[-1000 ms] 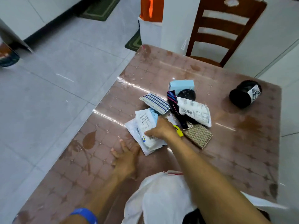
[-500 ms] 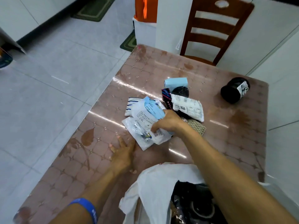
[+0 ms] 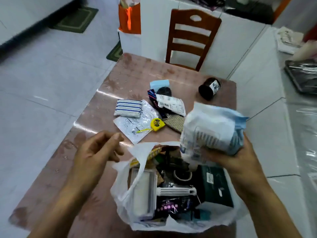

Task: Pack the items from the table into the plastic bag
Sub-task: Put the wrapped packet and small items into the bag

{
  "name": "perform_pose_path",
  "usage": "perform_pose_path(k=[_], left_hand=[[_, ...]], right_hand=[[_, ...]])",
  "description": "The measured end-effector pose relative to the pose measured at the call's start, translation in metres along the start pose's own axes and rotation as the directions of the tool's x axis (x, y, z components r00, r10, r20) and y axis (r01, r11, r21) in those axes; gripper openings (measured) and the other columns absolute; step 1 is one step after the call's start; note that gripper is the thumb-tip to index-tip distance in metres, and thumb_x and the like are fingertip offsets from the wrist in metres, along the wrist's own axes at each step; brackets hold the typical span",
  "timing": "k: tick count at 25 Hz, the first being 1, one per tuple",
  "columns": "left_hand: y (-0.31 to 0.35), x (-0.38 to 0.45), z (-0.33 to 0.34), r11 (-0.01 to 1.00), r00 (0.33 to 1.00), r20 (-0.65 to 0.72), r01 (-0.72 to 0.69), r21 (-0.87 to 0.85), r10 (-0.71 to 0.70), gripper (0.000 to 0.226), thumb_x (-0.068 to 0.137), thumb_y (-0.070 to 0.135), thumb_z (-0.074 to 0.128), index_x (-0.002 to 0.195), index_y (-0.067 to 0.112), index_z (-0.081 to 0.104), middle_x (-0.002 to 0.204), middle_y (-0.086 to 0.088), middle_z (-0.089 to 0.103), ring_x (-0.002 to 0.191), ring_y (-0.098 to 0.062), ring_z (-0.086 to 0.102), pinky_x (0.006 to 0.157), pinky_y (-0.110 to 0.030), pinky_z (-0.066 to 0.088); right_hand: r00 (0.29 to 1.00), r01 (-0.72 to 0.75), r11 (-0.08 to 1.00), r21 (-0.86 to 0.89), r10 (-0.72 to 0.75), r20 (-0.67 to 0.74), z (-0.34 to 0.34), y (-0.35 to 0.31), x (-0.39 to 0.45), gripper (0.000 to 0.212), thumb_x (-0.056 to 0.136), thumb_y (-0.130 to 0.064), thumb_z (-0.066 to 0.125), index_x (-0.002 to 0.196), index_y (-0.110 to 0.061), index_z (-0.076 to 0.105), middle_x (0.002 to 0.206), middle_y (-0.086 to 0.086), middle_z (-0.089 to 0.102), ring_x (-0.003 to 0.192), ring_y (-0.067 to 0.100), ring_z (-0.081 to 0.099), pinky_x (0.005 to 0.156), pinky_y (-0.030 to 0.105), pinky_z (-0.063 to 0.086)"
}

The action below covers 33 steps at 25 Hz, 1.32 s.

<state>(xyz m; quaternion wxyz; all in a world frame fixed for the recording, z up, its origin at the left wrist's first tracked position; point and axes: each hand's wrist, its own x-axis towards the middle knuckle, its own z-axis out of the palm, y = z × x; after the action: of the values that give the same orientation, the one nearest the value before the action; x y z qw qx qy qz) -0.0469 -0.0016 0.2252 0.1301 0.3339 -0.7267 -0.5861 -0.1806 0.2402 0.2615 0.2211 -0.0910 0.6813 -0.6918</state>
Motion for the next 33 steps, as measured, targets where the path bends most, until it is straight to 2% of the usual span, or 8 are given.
perform_pose_path(k=[2,5,7,10,16,23,26,33], left_hand=[[0.035,-0.056,0.013,0.969,0.99,0.043,-0.139,0.206,0.133,0.046,0.07,0.062,0.07,0.094,0.024,0.063,0.074,0.003,0.062,0.062,-0.01,0.055,0.056,-0.024,0.047],[0.025,-0.083,0.045,0.728,0.972,0.17,-0.233,0.644,0.161,0.06,0.067,0.057,0.069,0.12,0.046,0.044,0.08,0.024,0.055,0.077,-0.004,0.058,0.066,-0.031,0.051],[0.016,-0.067,0.049,0.838,0.981,0.057,-0.19,0.511,0.188,0.037,0.079,0.032,0.07,0.11,0.043,0.053,0.07,0.017,0.06,0.066,-0.008,0.06,0.061,-0.035,0.052],[0.027,-0.05,0.04,0.961,0.972,-0.075,-0.207,0.184,0.223,0.023,0.087,0.013,0.065,0.096,0.034,0.06,0.072,-0.003,0.065,0.056,-0.018,0.061,0.049,-0.033,0.05],[0.043,-0.056,0.046,0.985,0.986,0.008,-0.169,-0.044,0.169,0.022,0.091,0.0,0.058,0.096,0.022,0.057,0.071,-0.022,0.059,0.04,-0.022,0.05,0.036,-0.024,0.038],[0.05,-0.06,0.058,0.983,0.981,0.076,-0.17,-0.071,0.176,0.024,0.09,-0.001,0.058,0.097,0.022,0.056,0.06,-0.014,0.061,0.04,-0.023,0.05,0.04,-0.031,0.042],[0.05,-0.051,0.055,0.976,0.978,0.051,-0.205,0.079,0.201,0.015,0.091,0.012,0.06,0.09,0.027,0.059,0.053,-0.014,0.059,0.042,-0.022,0.054,0.047,-0.031,0.044],[-0.012,0.043,0.032,0.967,0.979,-0.179,-0.047,0.251,0.094,0.005,0.091,0.023,0.058,0.093,0.026,0.061,0.082,0.0,0.069,0.072,-0.02,0.066,0.063,-0.036,0.053]], right_hand=[[0.99,0.071,0.955,-0.288,-0.031,0.141,-0.008,0.012,-0.019,0.07,0.052,-0.005,0.093,0.109,-0.034,0.063,0.098,-0.011,0.073,0.087,0.005,0.069,0.068,0.019,0.055],[0.929,0.286,0.575,-0.767,0.031,0.37,-0.004,0.04,-0.009,0.056,0.064,-0.024,0.074,0.114,-0.04,0.056,0.1,-0.014,0.069,0.089,0.007,0.064,0.073,0.025,0.047],[0.899,0.251,0.388,-0.887,0.245,0.362,-0.002,0.058,0.007,0.059,0.062,-0.03,0.061,0.119,-0.036,0.049,0.107,-0.006,0.065,0.098,0.02,0.059,0.074,0.028,0.043],[0.818,0.211,0.395,-0.894,0.428,0.383,0.005,0.072,0.021,0.042,0.07,-0.03,0.059,0.111,-0.03,0.052,0.111,0.002,0.06,0.108,0.026,0.051,0.087,0.034,0.043],[0.917,0.322,0.276,-0.906,0.148,0.371,0.015,0.086,-0.011,0.056,0.091,-0.047,0.043,0.144,-0.037,0.032,0.151,-0.01,0.038,0.135,0.017,0.035,0.11,0.038,0.027],[0.895,0.209,0.291,-0.934,0.329,0.303,0.003,0.126,-0.026,0.06,0.095,-0.058,0.028,0.15,-0.037,0.017,0.159,-0.013,0.022,0.145,0.015,0.018,0.117,0.047,0.014],[0.881,0.254,0.275,-0.927,0.331,0.339,0.006,0.107,-0.023,0.051,0.091,-0.052,0.038,0.139,-0.034,0.04,0.147,-0.006,0.044,0.134,0.021,0.04,0.107,0.044,0.033],[0.974,0.193,0.696,-0.692,-0.224,0.046,0.01,0.024,0.04,0.011,0.088,-0.033,0.06,0.093,-0.029,0.069,0.084,-0.013,0.071,0.075,0.004,0.065,0.067,0.029,0.054]])
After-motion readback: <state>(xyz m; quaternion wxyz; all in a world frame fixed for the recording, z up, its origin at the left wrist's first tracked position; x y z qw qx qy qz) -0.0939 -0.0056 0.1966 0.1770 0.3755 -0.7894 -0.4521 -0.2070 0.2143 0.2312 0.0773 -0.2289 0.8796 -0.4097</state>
